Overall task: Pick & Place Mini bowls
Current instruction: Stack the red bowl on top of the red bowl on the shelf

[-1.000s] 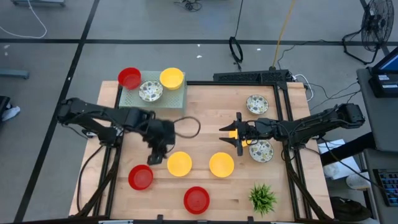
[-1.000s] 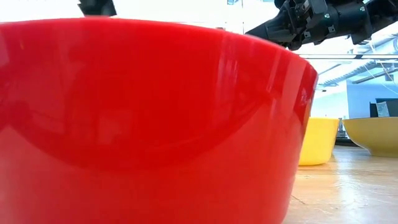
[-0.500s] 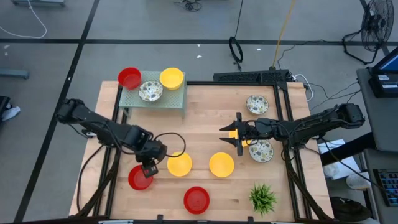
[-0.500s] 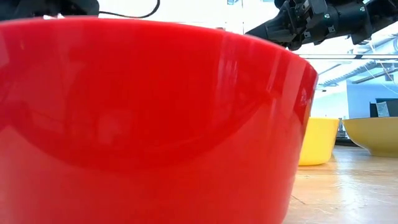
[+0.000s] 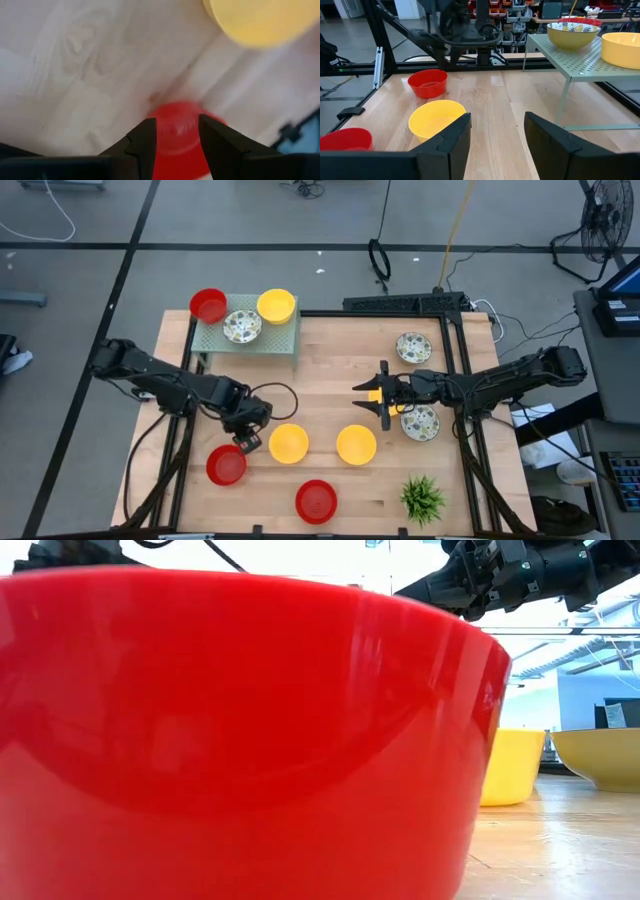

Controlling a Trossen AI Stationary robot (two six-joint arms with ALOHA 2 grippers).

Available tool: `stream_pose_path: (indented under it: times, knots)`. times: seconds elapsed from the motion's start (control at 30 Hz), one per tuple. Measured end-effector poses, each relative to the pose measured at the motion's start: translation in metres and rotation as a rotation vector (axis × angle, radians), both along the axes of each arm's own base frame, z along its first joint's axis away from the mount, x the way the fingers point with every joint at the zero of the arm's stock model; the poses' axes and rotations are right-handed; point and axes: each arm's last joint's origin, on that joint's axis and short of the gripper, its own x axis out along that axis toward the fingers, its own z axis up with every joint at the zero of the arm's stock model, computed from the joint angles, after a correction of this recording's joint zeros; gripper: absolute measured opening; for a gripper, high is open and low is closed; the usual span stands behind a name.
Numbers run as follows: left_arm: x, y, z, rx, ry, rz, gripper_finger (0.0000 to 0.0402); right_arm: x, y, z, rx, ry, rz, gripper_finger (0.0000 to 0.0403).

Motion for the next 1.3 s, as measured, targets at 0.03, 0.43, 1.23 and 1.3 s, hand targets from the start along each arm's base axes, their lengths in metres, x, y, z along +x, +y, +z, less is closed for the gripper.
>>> stream_pose_path:
  times: [0.03, 0.43, 1.23, 1.3]
  knots:
    - [0.001, 0.002, 0.0, 0.007, 0.003, 0.043, 0.0147, 0.0, 0.0, 0.0, 0.0, 0.0, 0.0, 0.0171]
    - [0.005, 0.0, 0.0, -0.056, 0.035, 0.246, 0.0147, 0.0, 0.0, 0.0, 0.0, 0.0, 0.0, 0.0171]
    - [-0.018, -0.072, -0.007, 0.12, 0.016, 0.636, 0.0147, 0.0, 0.0, 0.0, 0.0, 0.0, 0.0, 0.0171]
    - [-0.018, -0.078, -0.011, 0.121, 0.036, 0.667, 0.0147, 0.0, 0.0, 0.0, 0.0, 0.0, 0.0, 0.0171]
